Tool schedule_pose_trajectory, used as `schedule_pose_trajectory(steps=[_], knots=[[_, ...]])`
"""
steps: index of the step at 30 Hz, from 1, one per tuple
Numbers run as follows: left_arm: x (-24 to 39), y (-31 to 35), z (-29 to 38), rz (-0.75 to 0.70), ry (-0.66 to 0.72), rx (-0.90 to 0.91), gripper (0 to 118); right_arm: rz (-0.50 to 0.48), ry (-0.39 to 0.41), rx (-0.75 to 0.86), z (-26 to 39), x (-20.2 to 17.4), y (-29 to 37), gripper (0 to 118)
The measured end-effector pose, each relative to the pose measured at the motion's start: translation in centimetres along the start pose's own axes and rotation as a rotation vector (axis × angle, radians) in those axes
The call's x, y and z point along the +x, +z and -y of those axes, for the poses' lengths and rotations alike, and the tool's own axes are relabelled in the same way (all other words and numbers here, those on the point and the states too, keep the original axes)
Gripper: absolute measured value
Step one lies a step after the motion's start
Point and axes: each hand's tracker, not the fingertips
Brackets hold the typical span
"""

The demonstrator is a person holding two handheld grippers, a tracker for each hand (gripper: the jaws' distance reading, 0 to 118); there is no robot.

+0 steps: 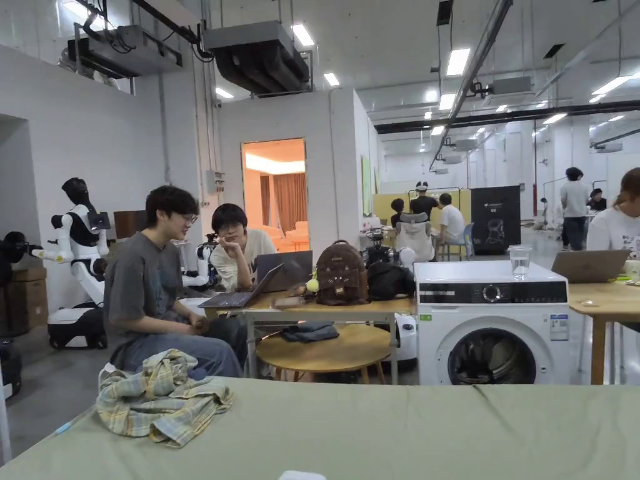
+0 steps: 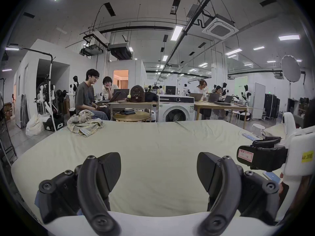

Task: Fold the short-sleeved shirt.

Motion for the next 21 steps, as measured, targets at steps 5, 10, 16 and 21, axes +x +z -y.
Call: schedule_pose_trajectory(steps=[5, 10, 16, 21], knots=[[0.2, 0.0, -0.3, 0.015, 0.007, 0.007, 92, 0.062, 0.009, 0.016, 0.2, -0.2, -0.4, 89], [0.6, -0.3, -0.4, 0.023, 0.030, 0.018, 92, 0.061, 0.003, 0.027, 0.7, -0.1, -0.6, 89], [1.3, -0.4, 0.3, 0.016, 0.012, 0.048, 92, 0.027, 0.057, 0.053, 1.3, -0.4, -0.1, 89], [1.8, 0.0, 0.5, 0.019, -0.009, 0.067, 93, 0.015, 0.104, 0.106, 1.2, -0.5, 0.7, 89]])
